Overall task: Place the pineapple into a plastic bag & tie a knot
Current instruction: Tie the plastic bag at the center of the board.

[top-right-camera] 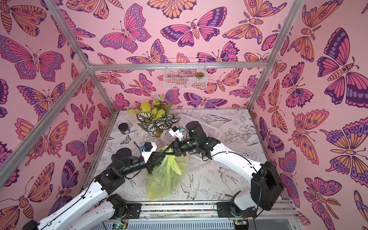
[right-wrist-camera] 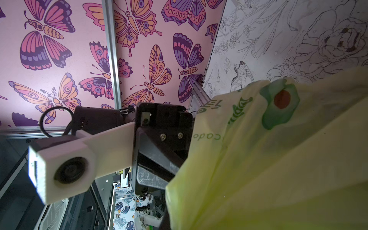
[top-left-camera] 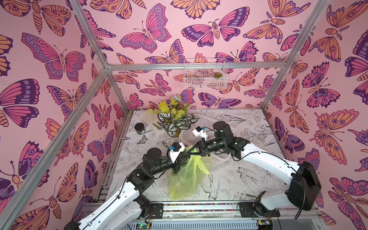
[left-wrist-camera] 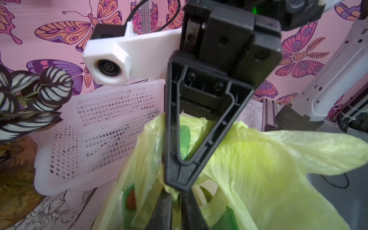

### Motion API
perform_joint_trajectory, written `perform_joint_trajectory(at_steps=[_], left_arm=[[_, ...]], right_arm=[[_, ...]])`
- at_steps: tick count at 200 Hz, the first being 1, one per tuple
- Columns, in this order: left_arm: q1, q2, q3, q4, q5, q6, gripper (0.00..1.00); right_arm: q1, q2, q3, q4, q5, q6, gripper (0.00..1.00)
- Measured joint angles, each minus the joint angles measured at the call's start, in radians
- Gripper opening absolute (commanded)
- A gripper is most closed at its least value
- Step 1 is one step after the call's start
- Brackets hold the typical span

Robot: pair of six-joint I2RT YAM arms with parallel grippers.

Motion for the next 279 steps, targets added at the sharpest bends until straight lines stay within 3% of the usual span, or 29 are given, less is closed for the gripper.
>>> perform_joint_trajectory(at_steps=[22, 40, 64, 86, 113, 167, 219, 246, 279], left_arm=[[0.001, 0.000, 0.000, -0.002, -0.003, 0.011, 0.00], [0.000, 0.000, 0.000, -0.007, -0.008, 0.011, 0.00], [0.000, -0.001, 0.003, -0.017, -0.024, 0.011, 0.00], [0.000, -0.001, 0.016, -0.017, -0.040, 0.010, 0.00], [0.000, -0.002, 0.018, -0.022, -0.062, 0.010, 0.00], [0.000, -0.017, 0.032, -0.067, -0.076, 0.010, 0.00], [0.000, -0.027, 0.041, -0.096, -0.076, 0.010, 0.00], [0.000, -0.034, 0.050, -0.117, -0.080, 0.011, 0.00], [0.000, -0.043, 0.056, -0.138, -0.084, 0.011, 0.00]], right_arm=[[0.000, 0.000, 0.000, -0.002, 0.000, 0.000, 0.02], [0.000, 0.000, 0.005, -0.016, 0.003, -0.005, 0.34], [-0.002, -0.018, 0.062, -0.103, 0.050, -0.074, 0.66], [-0.010, -0.079, 0.111, -0.259, 0.132, -0.154, 0.77], [-0.014, -0.188, 0.150, -0.461, 0.250, -0.235, 0.81], [0.001, -0.329, 0.182, -0.787, 0.419, -0.319, 0.73], [0.034, -0.265, 0.180, -0.800, 0.407, -0.335, 0.65], [0.059, -0.210, 0.173, -0.774, 0.382, -0.338, 0.47], [0.063, -0.192, 0.158, -0.748, 0.362, -0.340, 0.04]])
